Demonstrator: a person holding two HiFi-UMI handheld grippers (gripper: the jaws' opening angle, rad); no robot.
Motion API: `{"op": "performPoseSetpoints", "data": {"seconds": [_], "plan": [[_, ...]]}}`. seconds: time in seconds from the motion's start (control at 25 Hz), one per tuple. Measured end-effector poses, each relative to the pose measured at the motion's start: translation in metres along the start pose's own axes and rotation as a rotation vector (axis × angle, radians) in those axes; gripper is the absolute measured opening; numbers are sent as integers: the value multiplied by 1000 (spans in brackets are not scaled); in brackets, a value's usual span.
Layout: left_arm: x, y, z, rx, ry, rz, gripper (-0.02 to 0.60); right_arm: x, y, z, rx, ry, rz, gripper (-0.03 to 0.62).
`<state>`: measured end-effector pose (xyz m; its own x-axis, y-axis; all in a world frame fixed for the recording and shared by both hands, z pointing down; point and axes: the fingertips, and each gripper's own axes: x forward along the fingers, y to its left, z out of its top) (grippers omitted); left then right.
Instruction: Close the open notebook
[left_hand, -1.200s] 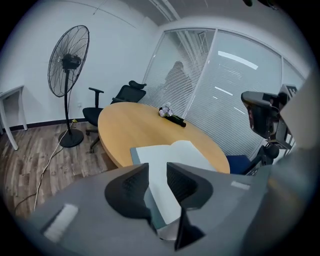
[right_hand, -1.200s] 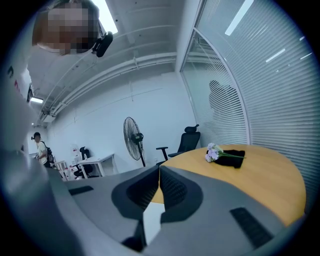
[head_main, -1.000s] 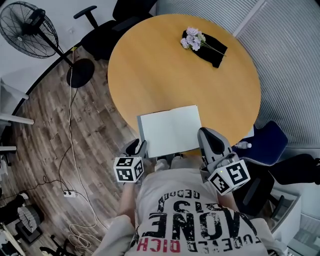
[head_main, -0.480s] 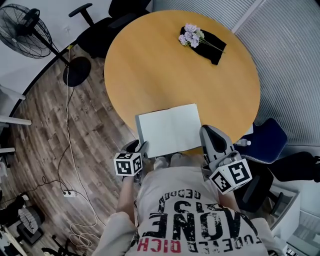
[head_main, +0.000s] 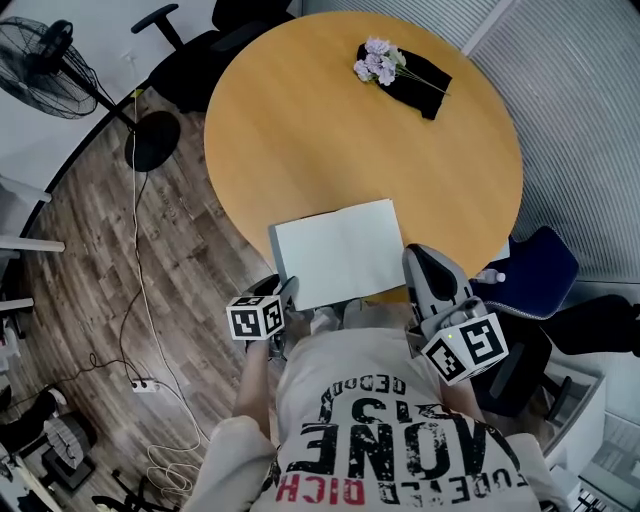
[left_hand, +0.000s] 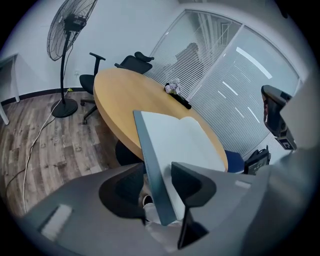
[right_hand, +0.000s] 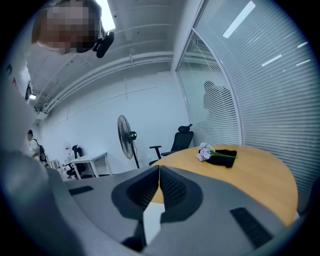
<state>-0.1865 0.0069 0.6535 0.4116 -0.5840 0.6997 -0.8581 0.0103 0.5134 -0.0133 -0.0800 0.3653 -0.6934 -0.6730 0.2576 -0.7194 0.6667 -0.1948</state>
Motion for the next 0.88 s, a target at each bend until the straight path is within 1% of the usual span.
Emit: {"op": "performPoseSetpoints", "data": {"seconds": [0.36, 0.52, 0.68, 0.88], "plan": [[0, -2, -1, -4, 9, -24, 167, -9, -7, 0, 10, -11, -22, 12], [-3, -2, 0, 36, 34, 7, 129, -10, -5, -1, 13, -14, -16, 12], [-9, 0, 2, 49, 31, 47, 55, -12, -3, 0, 15, -22, -19, 12], [-11, -2, 5, 64, 29, 54, 46, -15, -3, -2, 22, -26, -31, 12]]}}
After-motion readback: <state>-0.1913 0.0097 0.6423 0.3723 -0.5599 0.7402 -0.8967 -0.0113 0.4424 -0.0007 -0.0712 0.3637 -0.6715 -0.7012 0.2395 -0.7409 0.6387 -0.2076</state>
